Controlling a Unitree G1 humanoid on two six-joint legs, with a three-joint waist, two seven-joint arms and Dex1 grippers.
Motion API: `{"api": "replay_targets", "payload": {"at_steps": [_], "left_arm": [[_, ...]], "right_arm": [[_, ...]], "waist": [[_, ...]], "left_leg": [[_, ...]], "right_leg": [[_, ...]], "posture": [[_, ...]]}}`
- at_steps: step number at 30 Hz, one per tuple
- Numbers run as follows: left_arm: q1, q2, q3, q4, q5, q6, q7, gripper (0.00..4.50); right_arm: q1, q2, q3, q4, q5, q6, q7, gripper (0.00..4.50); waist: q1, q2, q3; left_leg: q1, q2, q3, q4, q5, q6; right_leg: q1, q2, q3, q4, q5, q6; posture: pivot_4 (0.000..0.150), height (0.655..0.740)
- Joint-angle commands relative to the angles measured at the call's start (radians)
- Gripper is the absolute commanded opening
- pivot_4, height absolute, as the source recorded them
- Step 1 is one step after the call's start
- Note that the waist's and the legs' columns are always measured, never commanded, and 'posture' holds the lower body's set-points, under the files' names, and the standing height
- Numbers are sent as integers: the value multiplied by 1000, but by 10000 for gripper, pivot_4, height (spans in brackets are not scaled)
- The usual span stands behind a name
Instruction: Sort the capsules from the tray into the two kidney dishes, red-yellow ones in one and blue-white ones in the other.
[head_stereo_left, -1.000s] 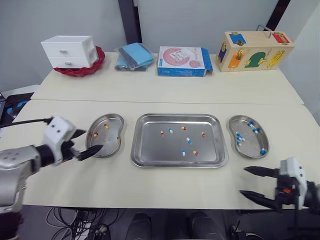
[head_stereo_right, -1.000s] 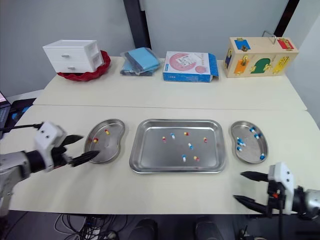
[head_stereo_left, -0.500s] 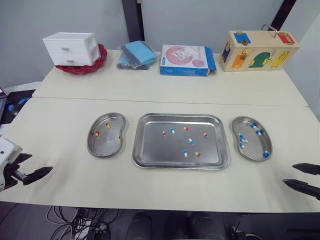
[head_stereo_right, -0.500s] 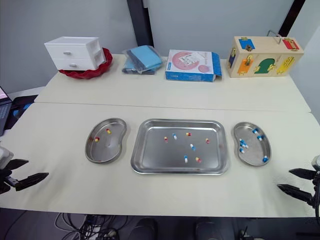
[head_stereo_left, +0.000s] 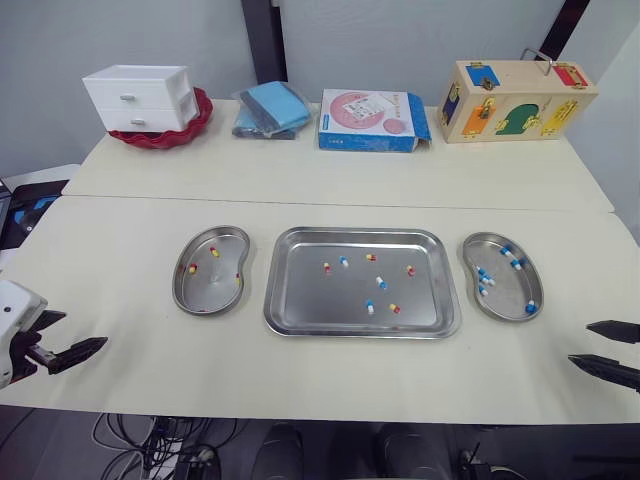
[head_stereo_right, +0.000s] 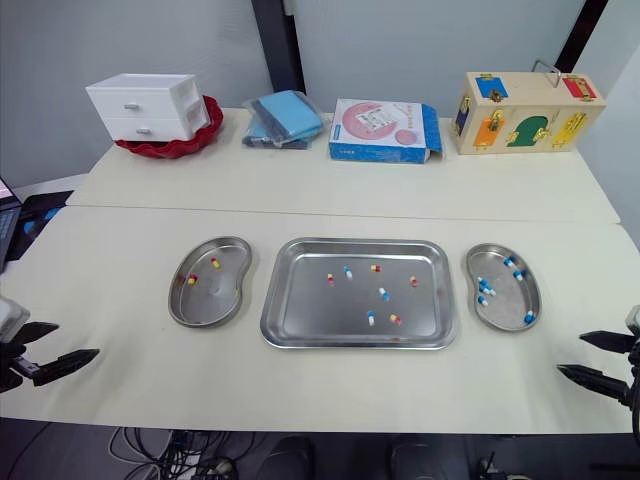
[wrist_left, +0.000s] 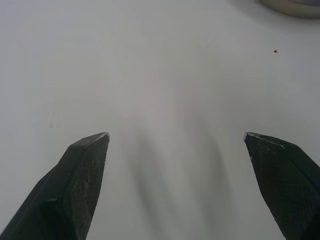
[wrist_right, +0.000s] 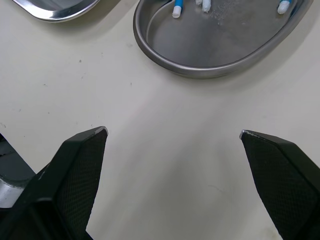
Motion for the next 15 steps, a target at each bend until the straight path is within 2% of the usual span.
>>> {"api": "replay_targets", "payload": {"at_steps": [1, 8, 12, 15], "left_arm": [[12, -1, 24, -20, -5, 1, 9, 44721], [0, 8, 12, -45, -11, 2, 6, 44721], [-35, 7, -18, -146, -50, 42, -16, 44721], [-88, -6, -100, -276, -99, 124, -8, 44721]], "right_arm": [[-10, 0, -8, 1, -6, -18, 15, 45000], [-8, 28, -9, -23, 0, -41, 18, 45000], [19, 130, -31, -131, 56, -87, 25, 45000], [38, 261, -23, -245, 112, -165, 14, 45000]], "waist": [[-1, 0, 0], [-1, 0, 0], [4, 0, 0], [8, 0, -1]], "left_leg": [[0, 0, 0, 0, 0, 0], [0, 0, 0, 0, 0, 0], [-1, 0, -2, 0, 0, 0], [-1, 0, -1, 1, 0, 0]], "right_leg": [[0, 0, 0, 0, 0, 0], [0, 0, 0, 0, 0, 0], [0, 0, -2, 0, 0, 0], [1, 0, -1, 1, 0, 0]], "posture": [[1500, 7400], [1500, 7400], [1500, 7400], [1500, 7400]]}}
